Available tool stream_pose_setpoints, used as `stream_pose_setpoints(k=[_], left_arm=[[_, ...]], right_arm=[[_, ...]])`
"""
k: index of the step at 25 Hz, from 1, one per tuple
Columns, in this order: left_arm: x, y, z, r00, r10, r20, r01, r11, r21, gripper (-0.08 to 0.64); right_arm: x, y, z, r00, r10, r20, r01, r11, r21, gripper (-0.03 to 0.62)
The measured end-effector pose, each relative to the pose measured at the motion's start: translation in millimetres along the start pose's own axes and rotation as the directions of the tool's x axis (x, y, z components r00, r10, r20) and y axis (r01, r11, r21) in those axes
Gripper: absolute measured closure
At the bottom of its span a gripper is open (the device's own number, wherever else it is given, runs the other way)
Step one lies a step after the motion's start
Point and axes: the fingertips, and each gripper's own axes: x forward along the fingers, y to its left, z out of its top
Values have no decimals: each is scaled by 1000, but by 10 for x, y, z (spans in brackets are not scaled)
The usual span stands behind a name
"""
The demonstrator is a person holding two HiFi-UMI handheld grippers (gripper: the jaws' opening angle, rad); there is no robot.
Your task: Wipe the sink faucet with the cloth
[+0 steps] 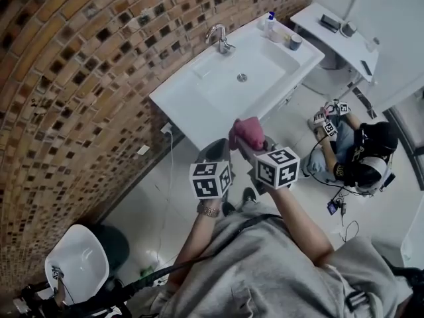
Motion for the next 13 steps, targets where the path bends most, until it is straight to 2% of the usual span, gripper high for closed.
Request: stream_pose_setpoints(k=[5,13], left_arm=[[46,-139,75,1000,6,4,-6,1000,20,554],[96,-499,-8,1000,-25,-17,26,999,44,554]], right_arm=[[-100,62,114,1000,24,14,-23,999,-30,508],[-408,-8,-32,1000,8,-6,-8,1000,-17,508]])
